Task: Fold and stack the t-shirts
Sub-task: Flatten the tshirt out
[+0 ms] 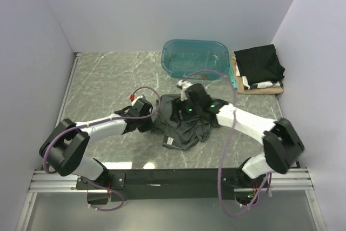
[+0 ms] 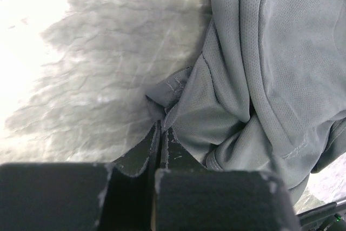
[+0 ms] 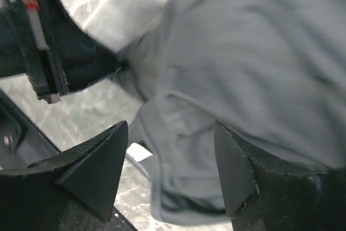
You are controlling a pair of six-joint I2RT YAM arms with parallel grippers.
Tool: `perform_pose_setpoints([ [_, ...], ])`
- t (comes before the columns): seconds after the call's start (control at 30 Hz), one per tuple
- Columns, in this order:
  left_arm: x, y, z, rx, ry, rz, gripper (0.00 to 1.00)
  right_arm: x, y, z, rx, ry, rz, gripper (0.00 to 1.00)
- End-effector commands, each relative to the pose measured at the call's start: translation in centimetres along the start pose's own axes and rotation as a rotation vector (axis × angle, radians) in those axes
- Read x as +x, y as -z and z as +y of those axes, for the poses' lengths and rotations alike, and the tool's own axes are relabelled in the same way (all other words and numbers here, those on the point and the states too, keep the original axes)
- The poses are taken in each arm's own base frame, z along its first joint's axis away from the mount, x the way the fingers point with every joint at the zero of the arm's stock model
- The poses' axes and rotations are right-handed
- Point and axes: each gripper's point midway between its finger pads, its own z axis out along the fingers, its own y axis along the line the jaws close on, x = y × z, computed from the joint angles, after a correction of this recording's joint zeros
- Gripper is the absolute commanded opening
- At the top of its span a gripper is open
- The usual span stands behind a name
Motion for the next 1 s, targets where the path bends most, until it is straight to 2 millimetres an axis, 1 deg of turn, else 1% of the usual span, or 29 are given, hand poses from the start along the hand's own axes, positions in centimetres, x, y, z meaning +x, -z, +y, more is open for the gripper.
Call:
perform_pose_setpoints([
  [0.0,-0.7,0.8,0.3,-0.008,0.019,-0.050,0.01,-0.7,-2.0,3.5,-0.066,0.032,0.012,0.70],
  [0.03,-0.7,0.8,0.1,0.001,0.020,-0.047,0.01,-0.1,-3.1,3.4,-0.054,0.017,0.037,0.70],
  [0.07,-0.6,0.8,0.2,0.005,0.018,-0.048,0.01,0.5,-3.6,4.2,-0.064,0.027,0.055,0.69],
  [0.1,-0.7,0.8,-0.1,0.015,0.022,-0.049,0.01,1.0,-4.4,4.4,-0.061,0.027,0.080,0.68],
  [0.2,-0.7,0.8,-0.2,0.017,0.022,-0.049,0.01,1.5,-5.6,4.5,-0.011,0.035,0.102,0.66],
  [0.27,-0.8,0.8,-0.2,0.021,0.019,-0.051,0.01,1.6,-5.8,3.4,0.072,0.026,0.098,0.64],
  [0.33,-0.7,0.9,-0.2,0.023,0.017,-0.051,0.01,2.1,-6.1,2.9,0.122,0.026,0.111,0.63],
  [0.37,-0.8,0.9,-0.2,0.022,0.017,-0.052,0.01,2.0,-6.1,1.9,0.182,0.028,0.100,0.63],
  [0.4,-0.8,0.9,-0.2,0.022,0.017,-0.054,0.01,2.4,-6.3,1.6,0.203,0.029,0.110,0.63],
  [0.47,-0.8,0.9,-0.3,0.026,0.017,-0.052,0.01,2.8,-6.2,0.7,0.255,0.033,0.119,0.62],
  [0.6,-0.7,0.8,-0.2,0.019,0.013,-0.046,0.01,3.2,-5.6,-0.5,0.319,0.033,0.114,0.57],
  [0.7,-0.7,0.7,-0.2,0.015,0.013,-0.046,0.01,3.5,-4.9,-1.0,0.347,0.023,0.104,0.48],
  [0.77,-0.8,0.7,-0.2,0.015,0.013,-0.049,0.01,3.3,-4.6,-1.0,0.340,0.011,0.083,0.39],
  [0.8,-0.9,0.7,-0.2,0.011,0.008,-0.052,0.01,3.4,-4.2,-1.0,0.336,0.005,0.073,0.31],
  [0.83,-1.0,0.7,-0.2,0.010,0.007,-0.053,0.01,2.9,-4.2,-0.7,0.323,-0.005,0.047,0.13],
  [0.87,-1.0,0.6,-0.1,0.004,0.005,-0.056,0.01,2.7,-4.0,-0.8,0.327,-0.014,0.030,0.05],
  [0.9,-1.1,0.7,0.1,-0.009,0.004,-0.061,0.01,2.3,-3.6,-0.8,0.331,-0.019,0.008,0.00],
  [0.97,-1.6,0.8,0.2,-0.024,0.009,-0.077,0.01,1.5,-3.3,-0.9,0.345,-0.021,-0.025,0.00],
])
